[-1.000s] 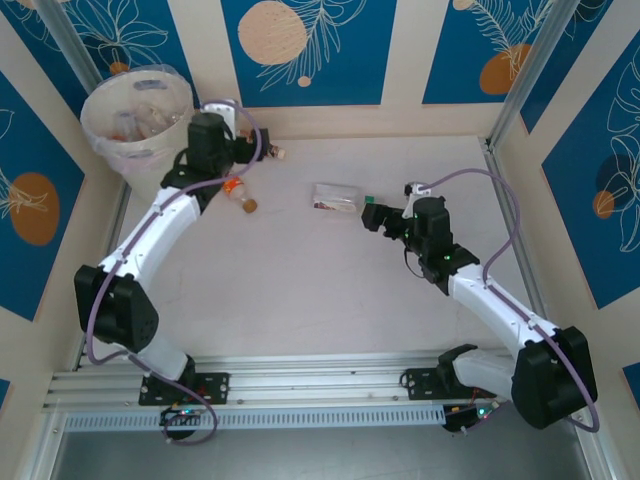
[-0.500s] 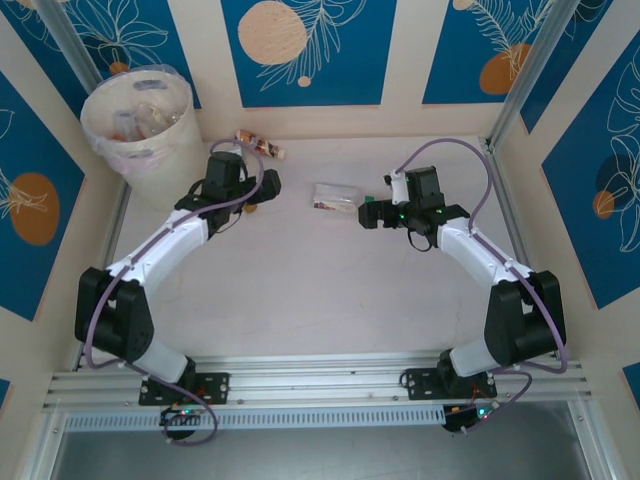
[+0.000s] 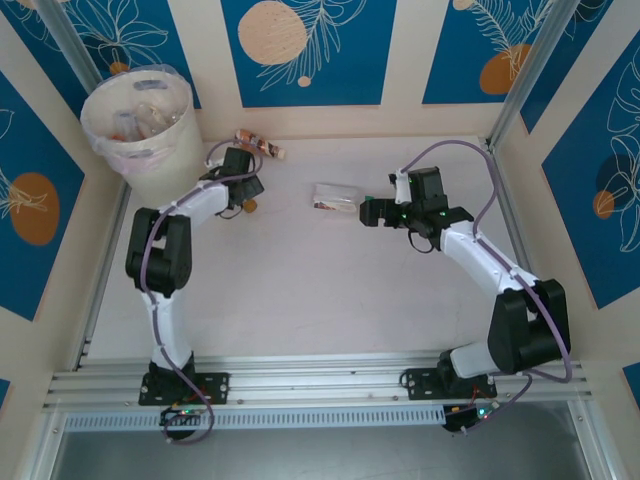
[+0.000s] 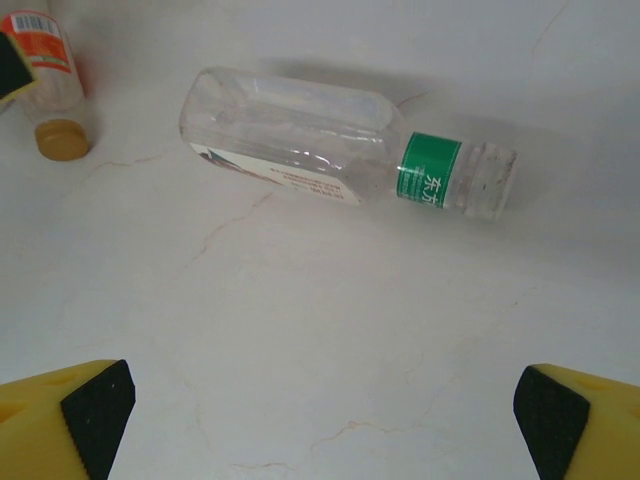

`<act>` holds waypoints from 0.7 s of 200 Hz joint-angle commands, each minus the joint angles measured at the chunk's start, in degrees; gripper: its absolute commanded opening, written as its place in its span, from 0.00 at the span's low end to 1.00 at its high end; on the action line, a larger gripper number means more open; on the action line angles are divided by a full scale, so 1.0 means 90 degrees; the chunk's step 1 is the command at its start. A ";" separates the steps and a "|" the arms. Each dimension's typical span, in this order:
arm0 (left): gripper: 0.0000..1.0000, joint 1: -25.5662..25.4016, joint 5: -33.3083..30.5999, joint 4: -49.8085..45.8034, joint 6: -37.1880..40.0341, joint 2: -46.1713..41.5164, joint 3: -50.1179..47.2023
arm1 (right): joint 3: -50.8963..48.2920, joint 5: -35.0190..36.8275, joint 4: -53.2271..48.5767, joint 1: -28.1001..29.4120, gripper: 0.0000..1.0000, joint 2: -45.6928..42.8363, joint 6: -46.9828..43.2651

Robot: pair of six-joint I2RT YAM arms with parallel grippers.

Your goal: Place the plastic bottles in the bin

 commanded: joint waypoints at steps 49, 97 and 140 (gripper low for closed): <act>0.91 0.0178 -0.0386 -0.0696 -0.0225 0.1363 0.1666 | -0.0276 0.0250 0.0067 -0.0009 1.00 -0.0793 0.0134; 0.71 0.0172 -0.0060 -0.0481 0.0127 0.1596 0.1757 | -0.0302 0.0307 0.0058 -0.0016 0.99 -0.0865 0.0132; 0.52 0.0175 0.0147 -0.0361 0.0585 0.1464 0.1565 | -0.0299 0.0351 0.0058 -0.0019 0.99 -0.0932 0.0114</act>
